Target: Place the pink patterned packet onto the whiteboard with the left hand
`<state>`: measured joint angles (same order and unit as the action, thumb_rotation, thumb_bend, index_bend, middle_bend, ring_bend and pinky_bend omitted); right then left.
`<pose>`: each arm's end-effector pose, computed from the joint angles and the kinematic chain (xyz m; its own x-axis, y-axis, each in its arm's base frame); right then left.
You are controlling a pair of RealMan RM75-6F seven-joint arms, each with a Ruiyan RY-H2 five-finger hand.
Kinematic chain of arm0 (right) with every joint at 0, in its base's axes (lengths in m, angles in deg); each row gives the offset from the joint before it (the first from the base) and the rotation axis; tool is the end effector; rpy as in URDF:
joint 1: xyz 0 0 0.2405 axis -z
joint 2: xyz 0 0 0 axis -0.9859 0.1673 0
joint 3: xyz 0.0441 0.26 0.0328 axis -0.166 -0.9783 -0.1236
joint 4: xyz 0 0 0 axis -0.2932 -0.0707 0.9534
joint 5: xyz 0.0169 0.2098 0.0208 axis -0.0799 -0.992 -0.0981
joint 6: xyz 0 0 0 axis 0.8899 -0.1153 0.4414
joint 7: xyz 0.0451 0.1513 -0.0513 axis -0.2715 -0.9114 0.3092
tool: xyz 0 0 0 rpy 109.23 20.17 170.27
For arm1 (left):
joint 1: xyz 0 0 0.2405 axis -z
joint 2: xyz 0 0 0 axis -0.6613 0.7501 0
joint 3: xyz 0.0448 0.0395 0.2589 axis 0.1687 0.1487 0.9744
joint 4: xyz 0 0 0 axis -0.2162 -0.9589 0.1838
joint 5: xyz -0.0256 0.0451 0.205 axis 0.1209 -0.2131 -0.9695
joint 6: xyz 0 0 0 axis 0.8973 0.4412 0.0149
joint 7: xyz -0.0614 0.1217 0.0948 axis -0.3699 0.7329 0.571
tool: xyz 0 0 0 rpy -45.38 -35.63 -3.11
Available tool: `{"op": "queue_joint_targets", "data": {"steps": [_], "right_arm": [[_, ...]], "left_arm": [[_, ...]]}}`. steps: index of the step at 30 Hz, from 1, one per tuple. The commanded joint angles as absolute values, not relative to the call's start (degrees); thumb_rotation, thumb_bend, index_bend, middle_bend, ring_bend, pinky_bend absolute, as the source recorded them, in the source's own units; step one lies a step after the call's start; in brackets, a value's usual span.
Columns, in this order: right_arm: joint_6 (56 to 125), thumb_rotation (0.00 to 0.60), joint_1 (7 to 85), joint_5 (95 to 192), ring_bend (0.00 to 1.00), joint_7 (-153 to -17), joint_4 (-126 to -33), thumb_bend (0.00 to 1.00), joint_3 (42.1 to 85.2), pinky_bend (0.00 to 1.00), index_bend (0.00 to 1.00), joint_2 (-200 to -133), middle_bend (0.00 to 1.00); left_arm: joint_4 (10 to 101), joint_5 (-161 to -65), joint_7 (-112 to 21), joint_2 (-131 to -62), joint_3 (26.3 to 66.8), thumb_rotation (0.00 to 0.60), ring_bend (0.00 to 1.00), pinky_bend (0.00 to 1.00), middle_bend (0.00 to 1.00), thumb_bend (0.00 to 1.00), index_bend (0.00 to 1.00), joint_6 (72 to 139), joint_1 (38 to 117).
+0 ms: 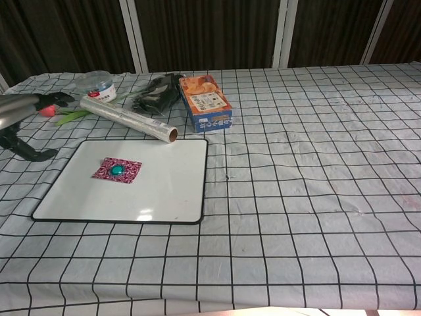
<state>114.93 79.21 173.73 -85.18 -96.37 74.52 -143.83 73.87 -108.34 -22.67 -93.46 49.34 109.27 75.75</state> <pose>-0.3221 -0.1698 0.1728 0.4453 -0.0295 0.8949 -0.8937 -0.0761 0.4422 -0.2313 0.3444 0.0407 0.4599 0.1921 0.8669 0.8880 -0.0965 -0.4496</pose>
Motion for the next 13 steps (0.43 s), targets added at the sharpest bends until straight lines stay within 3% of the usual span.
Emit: {"op": "queue_joint_targets", "data": {"steps": [1, 7, 13], "right_arm": [[114.1, 0.600, 78.9, 173.0, 0.00, -83.2, -96.9, 0.26, 74.2, 0.00, 0.00, -144.6, 0.00], [113.5, 0.600, 78.3, 171.4, 0.00, -80.1, -97.6, 0.25, 73.0, 0.00, 0.00, -145.9, 0.00], [112.8, 0.600, 78.0, 170.9, 0.00, -79.4, -97.9, 0.26, 72.7, 0.00, 0.00, -146.1, 0.00]], "left_arm": [[78.5, -120.2, -33.1, -86.0, 57.3, 0.600, 0.00, 0.02, 0.02, 0.33, 0.02, 121.6, 63.4], [75.3, -129.4, -37.1, -85.4, 62.5, 0.600, 0.00, 0.00, 0.00, 0.33, 0.00, 128.8, 56.1], [73.9, -132.5, -37.2, -85.9, 62.4, 0.600, 0.00, 0.00, 0.00, 0.33, 0.00, 129.9, 53.9]]}}
